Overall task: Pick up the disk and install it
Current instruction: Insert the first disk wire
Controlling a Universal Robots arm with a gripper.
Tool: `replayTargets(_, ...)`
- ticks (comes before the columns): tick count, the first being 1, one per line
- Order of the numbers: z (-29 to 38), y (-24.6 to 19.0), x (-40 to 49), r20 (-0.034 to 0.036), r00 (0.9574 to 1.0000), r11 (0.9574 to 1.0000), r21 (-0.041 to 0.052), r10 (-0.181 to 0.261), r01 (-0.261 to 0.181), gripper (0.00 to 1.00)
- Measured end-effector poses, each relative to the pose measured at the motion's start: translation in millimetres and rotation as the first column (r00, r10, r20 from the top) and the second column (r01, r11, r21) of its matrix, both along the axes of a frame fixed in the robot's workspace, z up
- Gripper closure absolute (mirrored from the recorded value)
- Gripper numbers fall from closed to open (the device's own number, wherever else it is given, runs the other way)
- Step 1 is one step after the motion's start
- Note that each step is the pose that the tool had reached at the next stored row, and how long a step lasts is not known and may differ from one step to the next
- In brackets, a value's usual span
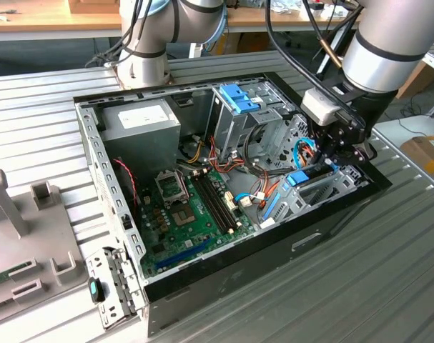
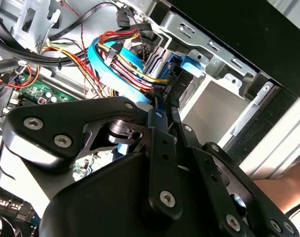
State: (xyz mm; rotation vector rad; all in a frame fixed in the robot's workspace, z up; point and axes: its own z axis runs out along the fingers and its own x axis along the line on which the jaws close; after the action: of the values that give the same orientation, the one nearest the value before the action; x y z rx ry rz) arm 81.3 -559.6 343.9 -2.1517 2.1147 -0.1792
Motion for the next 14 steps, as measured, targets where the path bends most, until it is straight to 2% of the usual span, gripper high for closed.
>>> replayTargets(9,-4.5,-0.3,0.0,0.0000,1.0000,1.0000,-0.0001,-0.001,0.001,0.84)
replayTargets(14,-0.6,-0.3,0.0,0.0000,1.0000,1.0000,0.0003,-0.001,0.001,0.84)
